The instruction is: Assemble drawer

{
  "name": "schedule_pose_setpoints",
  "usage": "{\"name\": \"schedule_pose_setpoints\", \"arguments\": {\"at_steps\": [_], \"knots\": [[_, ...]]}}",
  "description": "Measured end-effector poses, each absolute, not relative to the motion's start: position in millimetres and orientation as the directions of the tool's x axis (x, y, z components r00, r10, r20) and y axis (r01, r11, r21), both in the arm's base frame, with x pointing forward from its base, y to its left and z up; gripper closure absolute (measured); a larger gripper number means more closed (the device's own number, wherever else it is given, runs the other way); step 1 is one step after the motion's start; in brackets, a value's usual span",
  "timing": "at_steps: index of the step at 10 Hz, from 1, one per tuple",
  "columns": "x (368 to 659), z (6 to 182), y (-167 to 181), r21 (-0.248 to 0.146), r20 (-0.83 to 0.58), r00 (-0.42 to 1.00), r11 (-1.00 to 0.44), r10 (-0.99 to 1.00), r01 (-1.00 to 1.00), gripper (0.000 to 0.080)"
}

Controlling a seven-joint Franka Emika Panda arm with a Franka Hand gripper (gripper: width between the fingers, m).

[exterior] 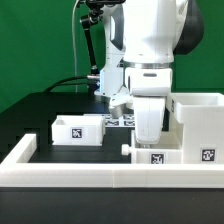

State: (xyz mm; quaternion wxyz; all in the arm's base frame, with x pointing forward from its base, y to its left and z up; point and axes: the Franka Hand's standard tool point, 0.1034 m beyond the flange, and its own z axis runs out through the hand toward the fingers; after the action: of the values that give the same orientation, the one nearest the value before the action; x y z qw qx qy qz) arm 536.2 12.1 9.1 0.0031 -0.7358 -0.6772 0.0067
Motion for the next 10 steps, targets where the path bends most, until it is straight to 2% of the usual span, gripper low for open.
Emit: {"name": "schedule_pose_setpoints", "arguments": {"at_steps": [6, 7, 8, 9, 10], "knots": [[536.2, 9.1, 12.1, -0.013, -0.006, 0.092, -0.092, 0.996, 0.996, 0.0758], [536.5, 10.3, 11.8, -0.012, -0.006, 0.092, -0.092, 0.996, 0.996, 0.0684], [539.7, 18.4, 11.6, 0.000, -0.006, 0.092, -0.092, 0.996, 0.996, 0.0502], [542.5, 25.4, 12.7, 0.009, -0.007, 0.093, -0.093, 0.996, 0.996, 0.0366], [545.6, 34.2, 14.5, 0.016, -0.009, 0.092, -0.092, 0.996, 0.996, 0.0366]]}}
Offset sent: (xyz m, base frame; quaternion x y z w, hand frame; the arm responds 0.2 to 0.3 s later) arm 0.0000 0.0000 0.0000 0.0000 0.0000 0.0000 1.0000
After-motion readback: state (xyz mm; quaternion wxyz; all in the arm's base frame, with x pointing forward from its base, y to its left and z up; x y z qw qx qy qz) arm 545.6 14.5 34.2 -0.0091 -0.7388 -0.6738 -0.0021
